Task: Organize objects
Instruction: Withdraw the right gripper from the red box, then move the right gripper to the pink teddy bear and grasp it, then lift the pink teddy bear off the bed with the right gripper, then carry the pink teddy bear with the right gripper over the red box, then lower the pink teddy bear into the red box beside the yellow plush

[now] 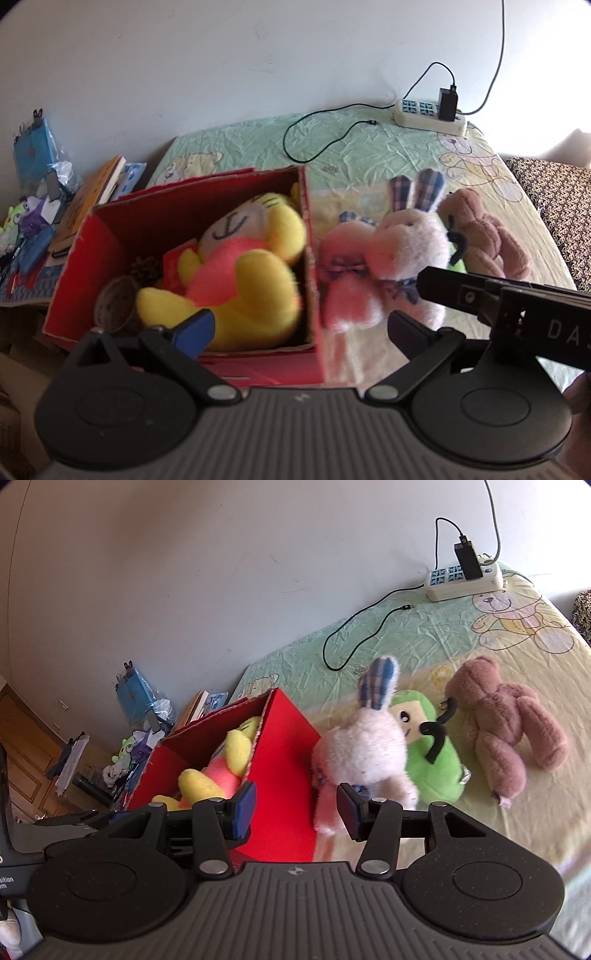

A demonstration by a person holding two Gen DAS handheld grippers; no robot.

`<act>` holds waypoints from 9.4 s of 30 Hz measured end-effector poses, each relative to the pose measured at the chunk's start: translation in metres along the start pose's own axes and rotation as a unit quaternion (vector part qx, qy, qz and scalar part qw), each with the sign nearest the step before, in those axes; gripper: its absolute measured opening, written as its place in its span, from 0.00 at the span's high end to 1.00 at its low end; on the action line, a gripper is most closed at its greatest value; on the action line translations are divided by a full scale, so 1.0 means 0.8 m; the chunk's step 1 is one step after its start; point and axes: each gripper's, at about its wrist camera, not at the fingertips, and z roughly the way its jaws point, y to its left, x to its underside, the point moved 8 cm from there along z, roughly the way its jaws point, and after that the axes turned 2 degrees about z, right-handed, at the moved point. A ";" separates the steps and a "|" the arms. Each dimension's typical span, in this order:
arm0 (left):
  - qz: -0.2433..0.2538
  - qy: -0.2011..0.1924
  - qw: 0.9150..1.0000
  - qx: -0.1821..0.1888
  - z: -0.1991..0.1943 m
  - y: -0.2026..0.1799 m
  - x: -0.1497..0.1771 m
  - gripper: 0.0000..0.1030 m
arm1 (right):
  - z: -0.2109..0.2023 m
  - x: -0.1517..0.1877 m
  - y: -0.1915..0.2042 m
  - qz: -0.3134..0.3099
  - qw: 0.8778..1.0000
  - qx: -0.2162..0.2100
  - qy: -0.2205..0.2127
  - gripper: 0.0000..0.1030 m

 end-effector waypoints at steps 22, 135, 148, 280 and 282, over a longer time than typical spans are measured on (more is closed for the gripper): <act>0.047 0.063 0.994 0.069 0.056 -0.127 0.024 0.03 | -0.022 0.004 -0.122 0.069 0.997 0.030 0.030 0.49; 0.101 0.062 0.950 0.289 0.115 -0.249 0.047 0.14 | 0.032 0.008 -0.226 0.144 0.988 0.011 0.052 0.47; 0.132 0.085 0.936 0.315 0.067 -0.263 0.112 0.14 | -0.018 0.053 -0.216 0.152 0.983 -0.024 0.097 0.46; 0.049 0.011 0.986 0.162 0.117 0.174 0.033 0.04 | 0.220 0.038 0.172 0.010 0.997 -0.023 0.069 0.72; 0.054 0.008 0.986 0.158 0.117 0.173 0.033 0.03 | 0.218 0.039 0.170 0.009 0.997 -0.021 0.068 0.72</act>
